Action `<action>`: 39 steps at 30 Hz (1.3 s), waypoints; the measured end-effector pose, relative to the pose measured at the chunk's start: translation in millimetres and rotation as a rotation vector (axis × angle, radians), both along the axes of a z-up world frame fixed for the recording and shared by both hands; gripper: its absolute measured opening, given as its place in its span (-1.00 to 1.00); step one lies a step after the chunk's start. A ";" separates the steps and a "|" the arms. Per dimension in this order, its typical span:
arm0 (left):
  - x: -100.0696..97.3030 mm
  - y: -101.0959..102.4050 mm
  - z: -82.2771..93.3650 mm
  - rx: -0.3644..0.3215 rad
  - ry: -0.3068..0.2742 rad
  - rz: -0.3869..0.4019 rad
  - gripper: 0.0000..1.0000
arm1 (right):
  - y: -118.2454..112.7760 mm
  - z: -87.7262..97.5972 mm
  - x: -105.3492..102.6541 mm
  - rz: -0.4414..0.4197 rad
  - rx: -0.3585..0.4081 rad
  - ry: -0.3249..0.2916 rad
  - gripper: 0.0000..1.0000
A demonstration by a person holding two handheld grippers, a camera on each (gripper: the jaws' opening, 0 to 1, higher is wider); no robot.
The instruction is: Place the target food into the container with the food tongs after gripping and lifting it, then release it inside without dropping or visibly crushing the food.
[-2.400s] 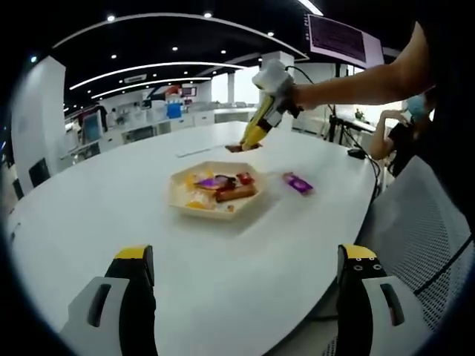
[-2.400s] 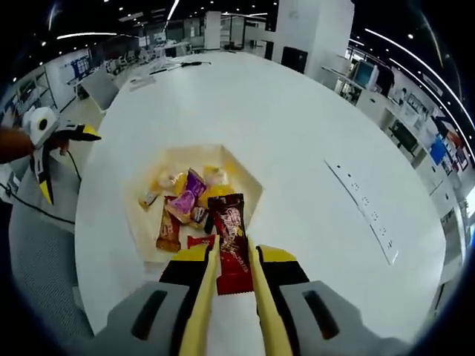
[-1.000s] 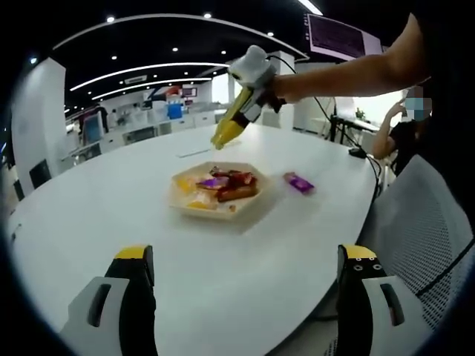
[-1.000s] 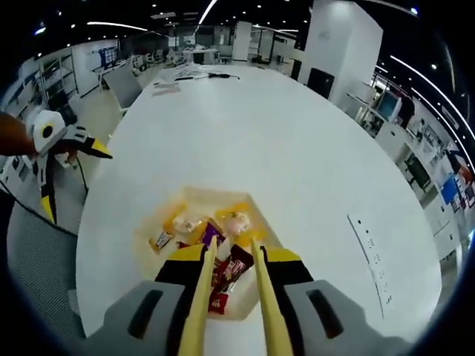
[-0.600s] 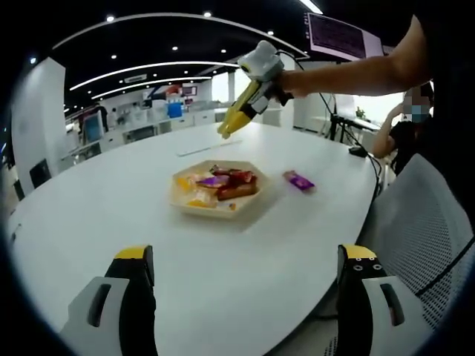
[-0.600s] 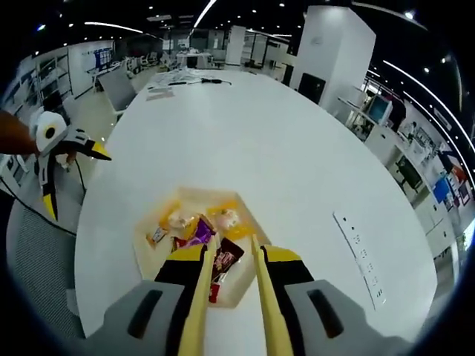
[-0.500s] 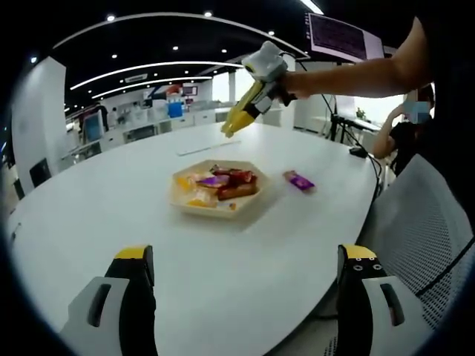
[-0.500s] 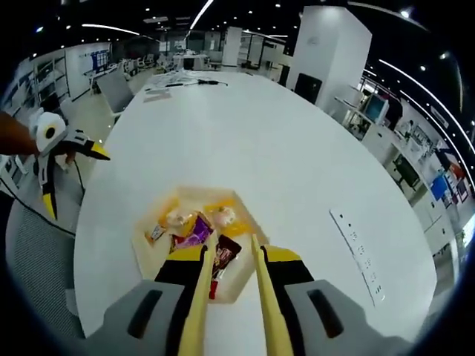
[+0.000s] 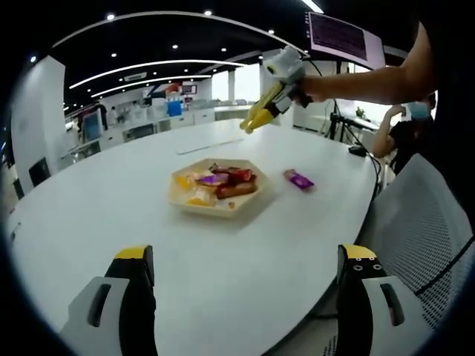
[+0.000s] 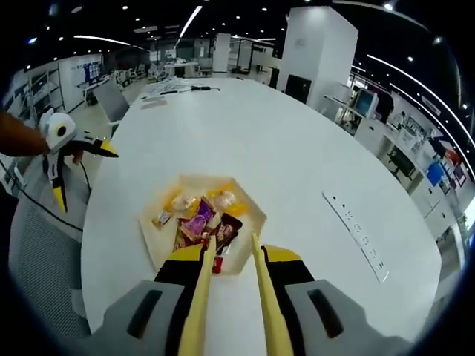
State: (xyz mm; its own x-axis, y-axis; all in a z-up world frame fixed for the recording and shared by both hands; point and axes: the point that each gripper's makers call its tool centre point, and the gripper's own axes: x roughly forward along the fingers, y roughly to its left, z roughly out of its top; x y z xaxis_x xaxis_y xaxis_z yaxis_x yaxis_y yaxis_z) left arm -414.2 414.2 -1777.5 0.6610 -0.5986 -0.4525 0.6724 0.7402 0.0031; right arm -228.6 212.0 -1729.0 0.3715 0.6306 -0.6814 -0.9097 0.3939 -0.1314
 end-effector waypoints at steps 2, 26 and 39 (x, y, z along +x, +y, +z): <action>-0.1 0.2 -0.8 -0.002 0.005 0.001 0.99 | -8.2 -2.3 -3.7 -0.015 -0.003 0.004 -0.45; -0.4 0.3 -1.2 -0.001 0.009 0.005 0.99 | -70.8 -36.4 -62.5 -0.145 0.016 0.053 -0.44; -3.8 -4.0 -6.2 0.020 0.026 -0.022 0.99 | -79.2 -46.4 -92.2 -0.185 0.031 0.059 -0.44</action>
State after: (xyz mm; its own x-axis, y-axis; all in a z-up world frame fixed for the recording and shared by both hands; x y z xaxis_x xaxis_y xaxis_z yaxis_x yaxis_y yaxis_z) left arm -418.0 410.2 -1783.7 0.6353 -0.6036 -0.4818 0.6888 0.7250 0.0000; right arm -320.7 132.8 -1775.4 0.4431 0.5760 -0.6869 -0.8271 0.5582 -0.0654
